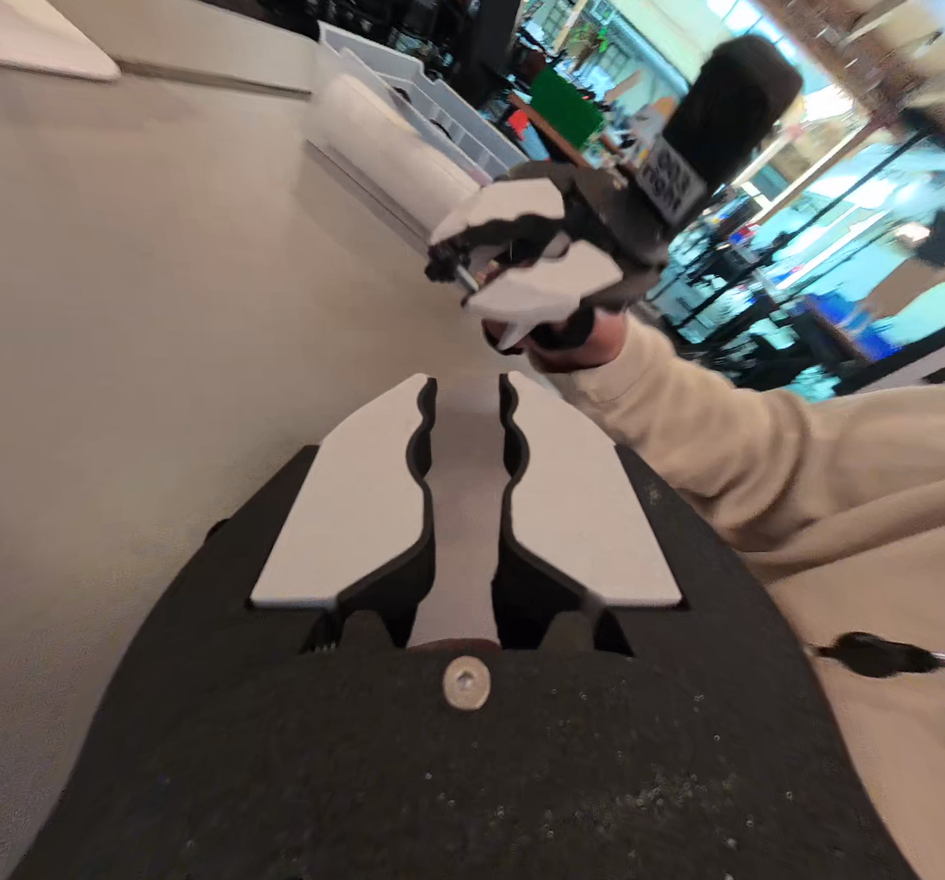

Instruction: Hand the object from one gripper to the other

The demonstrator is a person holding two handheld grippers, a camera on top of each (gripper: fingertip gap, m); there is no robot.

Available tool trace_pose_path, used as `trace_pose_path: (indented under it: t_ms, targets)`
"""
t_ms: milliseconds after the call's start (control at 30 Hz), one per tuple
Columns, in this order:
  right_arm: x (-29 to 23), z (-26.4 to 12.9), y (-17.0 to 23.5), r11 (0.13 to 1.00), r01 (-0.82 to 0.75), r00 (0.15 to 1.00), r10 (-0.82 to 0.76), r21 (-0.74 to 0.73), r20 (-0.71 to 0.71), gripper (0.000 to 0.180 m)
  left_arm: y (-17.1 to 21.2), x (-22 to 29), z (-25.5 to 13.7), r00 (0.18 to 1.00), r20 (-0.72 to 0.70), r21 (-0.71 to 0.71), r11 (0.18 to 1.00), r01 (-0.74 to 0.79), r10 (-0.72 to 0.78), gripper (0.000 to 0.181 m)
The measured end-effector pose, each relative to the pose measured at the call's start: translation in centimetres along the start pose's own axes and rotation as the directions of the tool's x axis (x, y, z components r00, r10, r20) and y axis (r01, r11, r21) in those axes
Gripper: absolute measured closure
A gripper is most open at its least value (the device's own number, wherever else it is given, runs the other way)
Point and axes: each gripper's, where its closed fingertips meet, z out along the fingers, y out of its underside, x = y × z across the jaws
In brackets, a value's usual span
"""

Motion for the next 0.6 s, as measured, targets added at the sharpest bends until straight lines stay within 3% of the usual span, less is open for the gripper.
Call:
trace_pose_path:
  t_ms: [100,267,400,600]
  targets:
    - [-1.5,0.5,-0.5,0.952,0.306,0.949,-0.305,0.0,-0.075,0.155,-0.1,0.8,0.1,0.987,-0.097,-0.025,0.992,0.126,-0.128,0.156]
    - [-4.4,1.6,-0.8,0.83,0.558,0.827,-0.557,-0.008,-0.08,0.155,0.5,0.5,0.4,0.966,-0.118,-0.058,0.973,0.223,-0.228,0.155]
    - [-4.9,2.2,-0.6,0.764,0.643,0.755,-0.645,-0.061,-0.115,0.155,0.8,0.7,0.4,0.952,-0.166,-0.073,0.966,0.248,-0.257,0.162]
    - [-4.8,2.4,-0.4,0.765,0.64,0.757,-0.643,-0.069,-0.114,0.155,1.1,1.1,0.7,0.938,-0.214,-0.081,0.962,0.259,-0.271,0.166]
